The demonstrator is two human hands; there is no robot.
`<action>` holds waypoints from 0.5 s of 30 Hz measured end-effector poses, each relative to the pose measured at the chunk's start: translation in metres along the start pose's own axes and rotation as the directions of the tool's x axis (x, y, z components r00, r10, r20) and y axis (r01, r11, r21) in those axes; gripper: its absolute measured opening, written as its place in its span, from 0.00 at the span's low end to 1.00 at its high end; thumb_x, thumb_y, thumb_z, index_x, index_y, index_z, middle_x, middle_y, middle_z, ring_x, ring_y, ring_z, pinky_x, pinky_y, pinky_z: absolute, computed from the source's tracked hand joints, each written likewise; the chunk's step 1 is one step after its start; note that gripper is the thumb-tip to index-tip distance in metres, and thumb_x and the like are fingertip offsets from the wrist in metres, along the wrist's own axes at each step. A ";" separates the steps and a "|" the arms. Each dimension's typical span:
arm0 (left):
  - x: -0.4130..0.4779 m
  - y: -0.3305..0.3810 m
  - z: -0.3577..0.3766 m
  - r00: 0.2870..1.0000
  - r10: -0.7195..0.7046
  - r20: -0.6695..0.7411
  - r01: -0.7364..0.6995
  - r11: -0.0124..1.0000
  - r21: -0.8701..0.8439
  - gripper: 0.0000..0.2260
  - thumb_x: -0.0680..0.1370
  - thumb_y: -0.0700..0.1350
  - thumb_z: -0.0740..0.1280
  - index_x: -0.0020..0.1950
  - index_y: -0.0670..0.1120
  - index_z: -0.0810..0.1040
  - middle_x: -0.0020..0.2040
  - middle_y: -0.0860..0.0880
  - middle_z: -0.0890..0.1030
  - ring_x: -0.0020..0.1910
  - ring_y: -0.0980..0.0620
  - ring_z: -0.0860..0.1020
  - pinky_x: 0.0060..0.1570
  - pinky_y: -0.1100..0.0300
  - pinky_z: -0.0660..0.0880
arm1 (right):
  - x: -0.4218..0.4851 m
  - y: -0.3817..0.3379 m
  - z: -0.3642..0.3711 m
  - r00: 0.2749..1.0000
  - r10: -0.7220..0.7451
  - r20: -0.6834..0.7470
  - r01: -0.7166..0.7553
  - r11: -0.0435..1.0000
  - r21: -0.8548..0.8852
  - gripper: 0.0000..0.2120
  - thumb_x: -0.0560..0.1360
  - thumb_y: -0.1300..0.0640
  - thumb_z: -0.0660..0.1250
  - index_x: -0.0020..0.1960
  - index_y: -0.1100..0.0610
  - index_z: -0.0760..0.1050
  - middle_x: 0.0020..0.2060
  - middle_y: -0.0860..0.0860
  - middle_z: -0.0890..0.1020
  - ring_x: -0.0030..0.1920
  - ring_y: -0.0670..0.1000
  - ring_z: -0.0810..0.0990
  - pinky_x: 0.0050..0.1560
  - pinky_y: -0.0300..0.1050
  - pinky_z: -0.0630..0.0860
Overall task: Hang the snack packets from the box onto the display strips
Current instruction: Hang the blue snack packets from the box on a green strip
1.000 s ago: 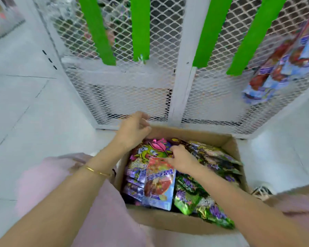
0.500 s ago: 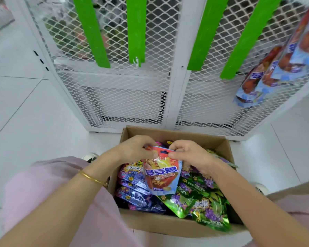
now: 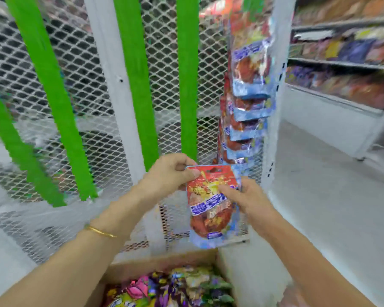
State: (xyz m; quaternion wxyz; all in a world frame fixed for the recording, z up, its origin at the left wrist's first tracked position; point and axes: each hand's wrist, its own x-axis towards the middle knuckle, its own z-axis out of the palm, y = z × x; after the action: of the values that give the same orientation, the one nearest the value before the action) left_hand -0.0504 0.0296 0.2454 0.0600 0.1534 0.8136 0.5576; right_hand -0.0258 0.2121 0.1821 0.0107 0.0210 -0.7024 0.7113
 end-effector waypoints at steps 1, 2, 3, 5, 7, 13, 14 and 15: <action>0.014 0.023 0.005 0.999 0.034 0.005 -0.034 0.999 0.010 0.07 0.76 0.35 0.66 0.40 0.45 0.74 0.33 0.48 0.78 0.27 0.60 0.75 0.29 0.69 0.73 | 0.006 -0.021 -0.015 0.997 -0.063 -0.041 0.063 0.998 -0.004 0.12 0.68 0.59 0.73 0.51 0.59 0.78 0.40 0.50 0.85 0.39 0.47 0.82 0.45 0.46 0.79; 0.028 0.047 0.008 0.997 0.076 -0.008 -0.076 0.997 0.026 0.06 0.76 0.36 0.66 0.40 0.45 0.74 0.35 0.46 0.79 0.30 0.59 0.77 0.32 0.67 0.74 | 0.012 -0.042 -0.030 0.990 -0.118 -0.078 0.119 0.993 0.009 0.12 0.68 0.60 0.73 0.50 0.58 0.77 0.38 0.49 0.85 0.38 0.46 0.82 0.45 0.45 0.79; 0.043 0.069 0.009 0.990 0.135 -0.045 -0.132 0.989 0.063 0.05 0.76 0.37 0.66 0.41 0.46 0.75 0.38 0.44 0.79 0.35 0.55 0.78 0.37 0.63 0.76 | 0.017 -0.062 -0.045 0.981 -0.168 -0.098 0.170 0.985 0.019 0.12 0.66 0.60 0.73 0.48 0.57 0.77 0.37 0.47 0.85 0.37 0.45 0.82 0.44 0.43 0.80; 0.076 0.111 0.008 0.941 0.288 -0.178 -0.262 0.953 0.155 0.02 0.76 0.41 0.67 0.47 0.44 0.76 0.44 0.43 0.80 0.43 0.50 0.77 0.46 0.55 0.76 | 0.026 -0.098 -0.071 0.958 -0.251 -0.136 0.256 0.966 0.024 0.13 0.63 0.60 0.74 0.46 0.55 0.76 0.35 0.46 0.85 0.36 0.44 0.82 0.42 0.41 0.79; 0.106 0.147 0.001 0.849 0.406 -0.338 -0.332 0.907 0.258 0.09 0.75 0.44 0.68 0.54 0.43 0.77 0.46 0.47 0.78 0.46 0.50 0.77 0.50 0.53 0.75 | 0.035 -0.125 -0.091 0.936 -0.307 -0.172 0.315 0.949 0.022 0.09 0.67 0.61 0.71 0.46 0.55 0.76 0.35 0.47 0.85 0.35 0.45 0.82 0.40 0.41 0.79; 0.164 0.201 -0.006 0.737 0.459 -0.495 -0.251 0.867 0.431 0.17 0.76 0.49 0.66 0.61 0.40 0.72 0.54 0.44 0.78 0.55 0.45 0.76 0.54 0.54 0.72 | 0.066 -0.180 -0.122 0.927 -0.316 -0.200 0.332 0.942 0.049 0.08 0.74 0.61 0.66 0.53 0.55 0.77 0.43 0.53 0.85 0.39 0.50 0.84 0.45 0.48 0.81; 0.169 0.202 -0.006 0.732 0.448 -0.513 -0.227 0.871 0.436 0.18 0.76 0.49 0.66 0.61 0.40 0.73 0.55 0.43 0.78 0.55 0.44 0.76 0.54 0.53 0.73 | 0.070 -0.184 -0.122 0.928 -0.314 -0.202 0.331 0.942 0.058 0.08 0.74 0.62 0.66 0.52 0.55 0.77 0.43 0.53 0.85 0.38 0.50 0.83 0.45 0.49 0.80; 0.174 0.202 -0.007 0.731 0.441 -0.521 -0.215 0.873 0.437 0.17 0.76 0.49 0.67 0.60 0.40 0.74 0.55 0.43 0.79 0.54 0.44 0.76 0.53 0.53 0.74 | 0.075 -0.187 -0.121 0.927 -0.313 -0.205 0.333 0.940 0.072 0.08 0.74 0.62 0.66 0.52 0.56 0.77 0.43 0.54 0.85 0.38 0.51 0.83 0.45 0.49 0.80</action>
State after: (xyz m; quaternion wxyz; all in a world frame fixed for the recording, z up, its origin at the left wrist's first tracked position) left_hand -0.1801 0.1455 0.4474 -0.3326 0.1184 0.8330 0.4259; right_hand -0.0937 0.3340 0.3703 0.1938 0.0688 -0.6464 0.7348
